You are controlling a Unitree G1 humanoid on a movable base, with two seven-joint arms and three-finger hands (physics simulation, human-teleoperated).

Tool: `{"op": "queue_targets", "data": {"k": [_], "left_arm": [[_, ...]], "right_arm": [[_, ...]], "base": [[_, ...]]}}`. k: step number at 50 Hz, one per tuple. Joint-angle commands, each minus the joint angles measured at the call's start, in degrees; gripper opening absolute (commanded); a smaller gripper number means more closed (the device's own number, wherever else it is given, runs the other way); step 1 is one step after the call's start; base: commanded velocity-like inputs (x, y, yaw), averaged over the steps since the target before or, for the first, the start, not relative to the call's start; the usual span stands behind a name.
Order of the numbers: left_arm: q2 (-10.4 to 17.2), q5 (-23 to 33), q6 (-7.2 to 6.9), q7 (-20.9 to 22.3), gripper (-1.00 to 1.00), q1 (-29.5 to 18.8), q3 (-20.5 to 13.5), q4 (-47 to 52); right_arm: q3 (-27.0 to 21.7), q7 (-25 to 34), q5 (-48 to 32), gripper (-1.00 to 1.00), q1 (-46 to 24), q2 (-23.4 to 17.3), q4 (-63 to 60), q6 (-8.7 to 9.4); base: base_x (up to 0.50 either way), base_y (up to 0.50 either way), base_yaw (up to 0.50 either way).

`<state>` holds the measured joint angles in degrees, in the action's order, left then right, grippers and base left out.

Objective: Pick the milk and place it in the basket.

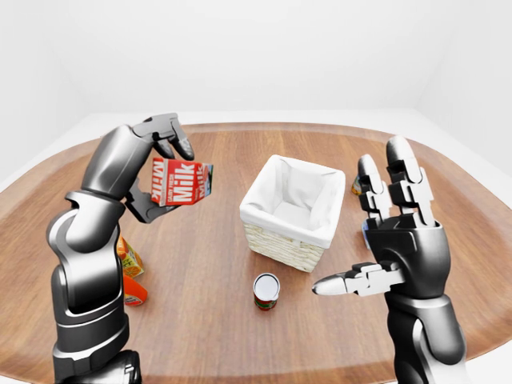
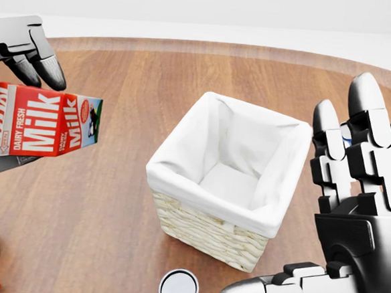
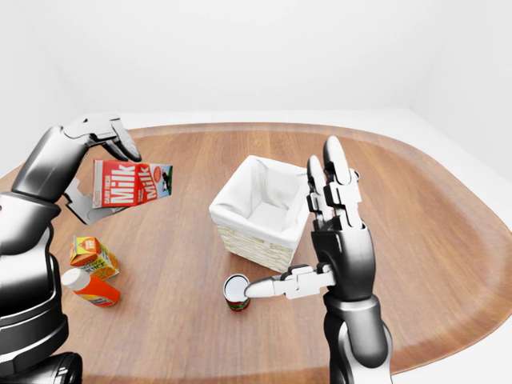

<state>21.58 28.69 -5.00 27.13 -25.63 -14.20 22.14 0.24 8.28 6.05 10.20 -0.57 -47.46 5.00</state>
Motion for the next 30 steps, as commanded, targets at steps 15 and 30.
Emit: {"op": "queue_targets", "data": {"k": [15,30], "left_arm": [[-1.9,-0.3,0.0,2.4,-1.0,-16.0,5.8,3.3],[-7.0,-1.9,0.0,-0.5,-1.0,-20.2,9.4,1.2]], "right_arm": [[-0.4,0.0,0.3,1.0,-0.5,0.0,0.0,0.0],[-0.5,0.1,0.5,1.0,-0.5,0.0,0.2,0.0]], "base": [[0.0,0.0,0.0],[0.0,0.0,0.0]]}}
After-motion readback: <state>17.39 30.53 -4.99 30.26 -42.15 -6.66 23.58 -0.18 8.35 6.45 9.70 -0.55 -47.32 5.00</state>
